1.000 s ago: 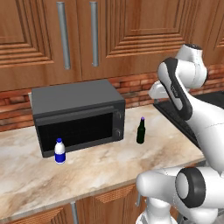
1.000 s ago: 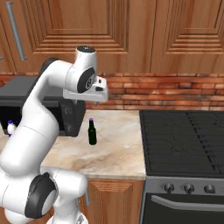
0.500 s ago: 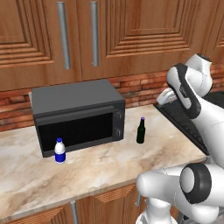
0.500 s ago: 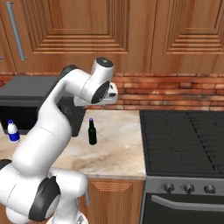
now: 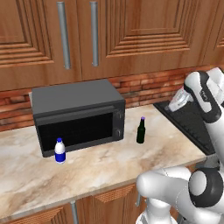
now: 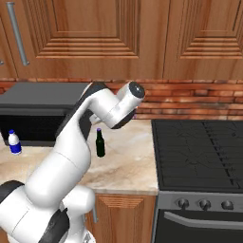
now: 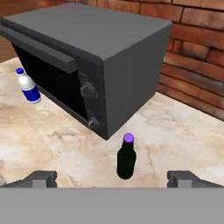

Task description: Place the drinks on the dining counter in a tight cluster.

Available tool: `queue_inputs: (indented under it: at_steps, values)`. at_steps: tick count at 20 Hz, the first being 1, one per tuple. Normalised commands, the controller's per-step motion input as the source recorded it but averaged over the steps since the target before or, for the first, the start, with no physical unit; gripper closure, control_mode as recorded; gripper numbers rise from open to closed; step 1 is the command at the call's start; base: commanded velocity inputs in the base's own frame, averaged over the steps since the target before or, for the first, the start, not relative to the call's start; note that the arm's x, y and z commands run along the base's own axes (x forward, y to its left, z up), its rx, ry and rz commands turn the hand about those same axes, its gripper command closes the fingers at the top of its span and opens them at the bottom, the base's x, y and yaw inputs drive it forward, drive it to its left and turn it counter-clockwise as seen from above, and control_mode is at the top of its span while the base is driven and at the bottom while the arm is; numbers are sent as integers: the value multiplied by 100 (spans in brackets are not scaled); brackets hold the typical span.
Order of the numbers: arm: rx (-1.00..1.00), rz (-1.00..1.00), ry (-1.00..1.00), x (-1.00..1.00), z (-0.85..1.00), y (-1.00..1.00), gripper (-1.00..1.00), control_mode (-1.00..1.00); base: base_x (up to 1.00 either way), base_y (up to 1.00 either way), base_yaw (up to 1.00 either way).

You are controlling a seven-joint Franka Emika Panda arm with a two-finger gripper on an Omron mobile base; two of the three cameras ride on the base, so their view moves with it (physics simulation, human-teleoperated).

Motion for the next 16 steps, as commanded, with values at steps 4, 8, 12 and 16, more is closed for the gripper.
queue_inputs:
  at_steps: [4,8,12,16]
  values:
    - [20,31,-25,22,-21,-4,-100,-100,0,0,0]
    - [9,26,-4,43,-62,-5,-100,-100,0,0,0]
    - [2,11,0,26,-40,-6,-100,-100,0,0,0]
    - [0,2,0,3,-8,0,-100,-100,0,0,0]
